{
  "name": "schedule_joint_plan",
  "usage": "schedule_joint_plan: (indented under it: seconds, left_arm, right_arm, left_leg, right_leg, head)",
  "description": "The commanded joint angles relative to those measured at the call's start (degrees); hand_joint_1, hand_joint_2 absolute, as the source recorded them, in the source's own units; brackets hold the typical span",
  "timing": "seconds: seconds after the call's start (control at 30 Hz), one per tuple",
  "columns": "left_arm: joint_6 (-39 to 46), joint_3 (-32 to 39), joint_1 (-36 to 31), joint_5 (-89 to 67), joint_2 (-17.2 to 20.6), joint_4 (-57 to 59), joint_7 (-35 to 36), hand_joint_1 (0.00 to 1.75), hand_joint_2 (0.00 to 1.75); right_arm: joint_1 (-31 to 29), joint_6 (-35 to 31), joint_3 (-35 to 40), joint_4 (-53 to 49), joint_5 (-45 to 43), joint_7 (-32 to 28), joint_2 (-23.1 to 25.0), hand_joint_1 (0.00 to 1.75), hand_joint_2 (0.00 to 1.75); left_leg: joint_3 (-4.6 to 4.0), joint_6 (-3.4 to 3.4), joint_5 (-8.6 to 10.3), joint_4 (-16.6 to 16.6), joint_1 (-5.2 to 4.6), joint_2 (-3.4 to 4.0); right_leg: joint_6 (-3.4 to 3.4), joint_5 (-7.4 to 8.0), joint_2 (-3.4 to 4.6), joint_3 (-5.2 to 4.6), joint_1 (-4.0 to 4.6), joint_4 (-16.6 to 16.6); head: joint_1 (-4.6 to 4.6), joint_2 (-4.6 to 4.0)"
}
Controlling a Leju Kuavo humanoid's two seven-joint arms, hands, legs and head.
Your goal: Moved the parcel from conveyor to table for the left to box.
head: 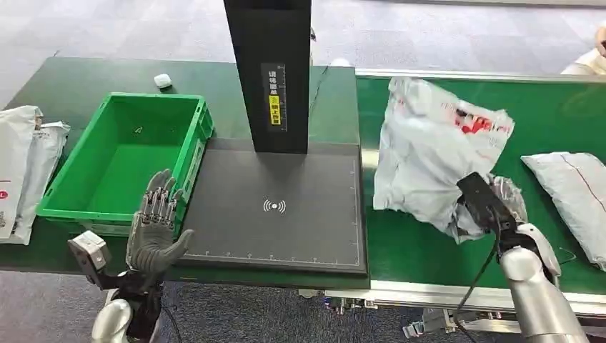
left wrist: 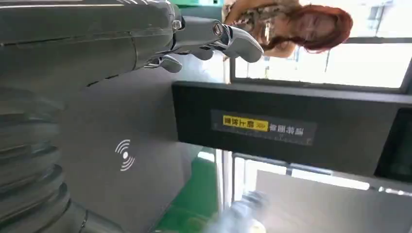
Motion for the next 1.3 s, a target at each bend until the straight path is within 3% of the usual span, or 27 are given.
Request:
schedule_joint_plan:
  seconds: [0.03, 0.07, 0.33, 0.4, 1.3]
  left_arm:
    - [1.53, -2.23, -2.61, 0.85, 0.56, 3.18, -1.54, 0.0, 1.75]
    - [1.53, -2.23, -2.61, 0.85, 0.56, 3.18, -1.54, 0.0, 1.75]
    - [1.57, -2.33, -2.7, 0.85, 0.55, 3.27, -1.55, 0.0, 1.75]
    - [1.59, -2.5, -2.85, 0.84, 0.37, 3.26, -1.69, 0.0, 1.75]
    - [1.57, -2.61, -3.03, 0.82, 0.34, 3.34, -1.72, 0.0, 1.75]
  right_arm:
    - [2.95, -10.55, -8.84, -16.99, -11.15, -15.94, 11.0, 1.75, 1.75]
    - [2.95, -10.55, -8.84, -16.99, -11.15, -15.94, 11.0, 1.75, 1.75]
    - [3.23, -10.93, -8.52, -17.15, -11.37, -15.94, 10.83, 1.75, 1.75]
    - [3.9, -14.91, -7.92, -19.48, -12.45, -21.01, 11.64, 1.75, 1.75]
    - [4.21, -15.18, -7.34, -20.76, -12.37, -20.74, 11.74, 1.75, 1.75]
  left_leg:
    - [0.59, -0.09, -0.12, -0.25, 0.05, 0.03]
    - [0.2, -0.05, -0.04, -0.09, 0.03, -0.04]
    - [0.29, -0.03, -0.07, -0.12, 0.0, -0.03]
    - [0.25, -0.03, -0.07, -0.09, 0.0, -0.03]
    - [0.22, -0.03, -0.06, -0.07, 0.0, -0.03]
  right_leg:
    - [-0.18, -0.14, -0.02, 0.58, 0.07, -0.22]
    - [-0.09, -0.08, -0.08, 0.23, 0.07, -0.09]
    - [-0.1, -0.09, -0.03, 0.31, 0.0, -0.12]
    - [-0.09, -0.1, -0.04, 0.27, -0.01, -0.09]
    - [-0.08, -0.09, -0.04, 0.24, -0.01, -0.09]
  head:
    - [0.04, 0.0]
    - [0.0, 0.0]
    - [0.02, 0.0]
    - [0.02, 0.0]
    - [0.02, 0.0]
